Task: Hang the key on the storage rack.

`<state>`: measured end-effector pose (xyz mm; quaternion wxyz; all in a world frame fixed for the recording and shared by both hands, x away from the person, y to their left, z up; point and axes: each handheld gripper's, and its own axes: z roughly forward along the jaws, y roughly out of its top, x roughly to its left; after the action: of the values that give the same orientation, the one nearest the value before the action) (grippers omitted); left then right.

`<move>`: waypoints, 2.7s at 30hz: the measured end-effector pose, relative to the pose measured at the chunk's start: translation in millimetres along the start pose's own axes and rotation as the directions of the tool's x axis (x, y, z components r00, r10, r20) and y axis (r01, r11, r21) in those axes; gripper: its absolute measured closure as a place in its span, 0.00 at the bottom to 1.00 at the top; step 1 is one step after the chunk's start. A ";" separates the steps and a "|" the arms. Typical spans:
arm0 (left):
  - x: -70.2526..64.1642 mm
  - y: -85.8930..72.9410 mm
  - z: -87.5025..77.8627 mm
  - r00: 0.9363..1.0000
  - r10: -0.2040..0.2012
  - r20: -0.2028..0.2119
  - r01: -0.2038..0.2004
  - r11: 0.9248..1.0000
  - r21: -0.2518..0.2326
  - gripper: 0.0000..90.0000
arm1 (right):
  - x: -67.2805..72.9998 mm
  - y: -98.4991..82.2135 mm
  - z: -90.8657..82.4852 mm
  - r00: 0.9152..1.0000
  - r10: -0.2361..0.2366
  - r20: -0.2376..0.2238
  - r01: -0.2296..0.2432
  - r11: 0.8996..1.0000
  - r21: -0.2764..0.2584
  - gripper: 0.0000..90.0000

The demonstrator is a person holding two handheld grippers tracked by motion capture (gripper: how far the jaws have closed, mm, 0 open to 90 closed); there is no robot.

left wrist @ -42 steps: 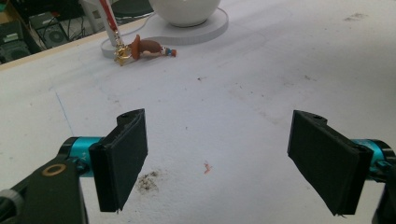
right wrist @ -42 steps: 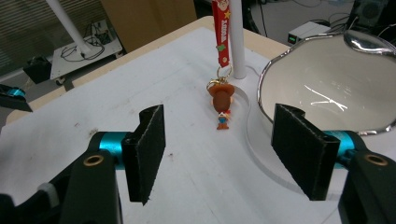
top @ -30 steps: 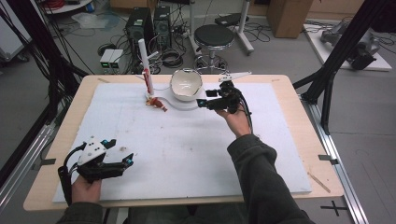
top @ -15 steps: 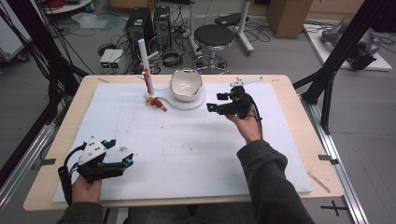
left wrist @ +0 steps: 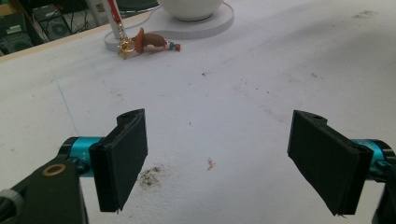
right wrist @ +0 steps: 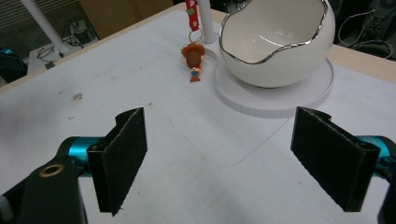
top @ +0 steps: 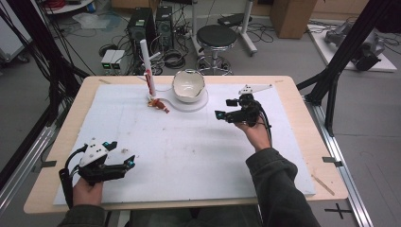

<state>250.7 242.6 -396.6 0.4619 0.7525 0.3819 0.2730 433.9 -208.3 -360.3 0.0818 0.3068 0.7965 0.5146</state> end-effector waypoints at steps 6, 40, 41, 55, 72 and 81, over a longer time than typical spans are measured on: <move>-0.7 0.1 0.2 1.000 -0.003 0.004 0.003 1.000 0.000 0.23 | 0.0 -7.4 -6.3 1.000 -0.005 0.010 0.005 1.000 0.000 0.18; 0.3 -0.6 1.2 1.000 -0.011 -0.006 0.011 1.000 0.003 0.23 | 2.1 -43.9 -37.7 0.999 0.002 0.048 -0.002 1.000 -0.001 0.14; 0.3 -0.6 1.2 1.000 -0.011 -0.005 0.011 1.000 0.004 0.23 | 2.2 -45.0 -38.7 0.999 0.009 0.045 -0.009 1.000 -0.003 0.14; 0.5 -1.0 2.8 1.000 -0.016 -0.007 0.016 1.000 0.010 0.23 | 3.7 -66.7 -59.2 0.997 -0.008 0.079 0.008 1.000 -0.002 0.14; 0.4 -1.4 3.9 1.000 -0.018 -0.006 0.018 1.000 0.018 0.23 | 7.2 -87.0 -87.9 0.993 -0.006 0.120 0.008 1.000 -0.018 0.13; 1.3 -2.4 3.5 1.000 -0.020 -0.008 0.020 1.000 0.023 0.23 | 10.5 -99.5 -100.2 0.991 -0.001 0.136 0.004 1.000 -0.025 0.13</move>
<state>253.4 242.6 -400.2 0.4544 0.7529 0.3944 0.2667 340.6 -307.5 -399.2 0.1402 0.3392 0.7829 0.5023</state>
